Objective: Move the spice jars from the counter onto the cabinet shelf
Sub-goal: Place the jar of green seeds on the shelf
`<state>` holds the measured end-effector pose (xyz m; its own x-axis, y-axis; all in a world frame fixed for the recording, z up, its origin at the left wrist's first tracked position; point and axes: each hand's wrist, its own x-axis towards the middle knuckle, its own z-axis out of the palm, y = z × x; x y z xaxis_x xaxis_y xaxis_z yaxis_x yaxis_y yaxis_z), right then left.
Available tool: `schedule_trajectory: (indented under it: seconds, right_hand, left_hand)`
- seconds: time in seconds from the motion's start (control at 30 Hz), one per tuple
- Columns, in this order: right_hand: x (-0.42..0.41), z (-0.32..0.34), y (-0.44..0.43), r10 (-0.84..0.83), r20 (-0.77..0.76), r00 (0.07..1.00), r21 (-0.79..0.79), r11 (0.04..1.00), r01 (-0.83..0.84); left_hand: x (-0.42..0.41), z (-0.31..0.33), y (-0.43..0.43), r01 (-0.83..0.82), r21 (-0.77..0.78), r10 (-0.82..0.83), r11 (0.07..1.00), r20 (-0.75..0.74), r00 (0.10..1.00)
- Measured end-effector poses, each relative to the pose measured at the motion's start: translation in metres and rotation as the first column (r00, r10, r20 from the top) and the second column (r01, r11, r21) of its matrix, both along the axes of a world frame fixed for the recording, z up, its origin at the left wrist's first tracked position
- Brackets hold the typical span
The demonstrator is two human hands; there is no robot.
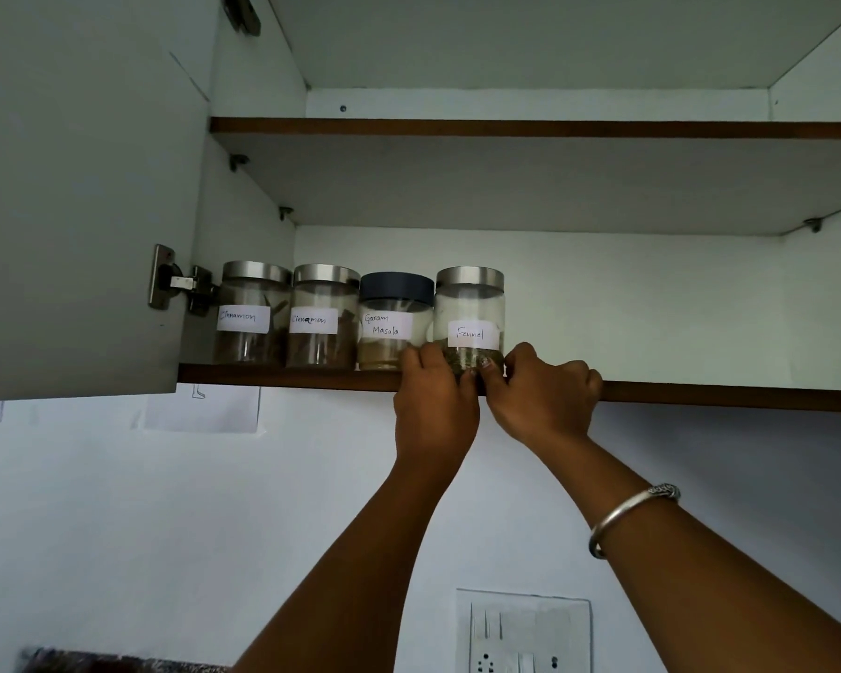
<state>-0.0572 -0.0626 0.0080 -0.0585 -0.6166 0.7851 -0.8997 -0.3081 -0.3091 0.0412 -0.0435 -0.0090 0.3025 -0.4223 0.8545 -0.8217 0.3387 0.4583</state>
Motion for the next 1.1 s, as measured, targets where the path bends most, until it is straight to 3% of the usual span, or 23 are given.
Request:
schedule_trajectory:
  seconds: [0.2, 0.37, 0.6, 0.7, 0.8, 1.0, 1.1]
  right_hand:
    - [0.001, -0.002, 0.000, -0.016, -0.006, 1.000, 0.026, 1.000, 0.016]
    - [-0.003, -0.008, 0.009, 0.088, 0.039, 0.995, 0.075, 0.993, -0.090]
    - [-0.017, -0.084, 0.032, 0.096, -0.226, 0.969, 0.130, 0.989, -0.067]
    - [-0.029, -0.135, 0.044, 0.178, -0.241, 0.954, 0.255, 0.960, -0.115]
    - [-0.051, -0.193, 0.057, 0.181, -0.187, 0.966, 0.391, 0.915, -0.096]
    - [-0.114, -0.305, 0.070, 0.157, -0.153, 0.976, 0.633, 0.774, -0.026]
    - [-0.152, -0.354, 0.065, 0.173, -0.150, 0.973, 0.733, 0.680, -0.007]
  left_hand:
    - [0.004, -0.002, 0.000, 0.026, -0.028, -0.026, 0.999, -0.005, 1.000]
    - [0.011, -0.003, 0.006, 0.122, 0.041, -0.123, 0.992, 0.031, 0.992]
    - [0.009, -0.073, 0.024, 0.162, 0.265, -0.247, 0.951, 0.329, 0.912]
    - [0.001, -0.128, 0.032, 0.303, 0.402, -0.423, 0.864, 0.253, 0.870]
    - [-0.013, -0.188, 0.042, 0.362, 0.529, -0.499, 0.768, 0.140, 0.855]
    - [-0.053, -0.288, 0.059, 0.301, 0.767, -0.542, 0.567, 0.072, 0.838]
    - [-0.085, -0.326, 0.064, 0.309, 0.834, -0.507, 0.457, -0.042, 0.861]
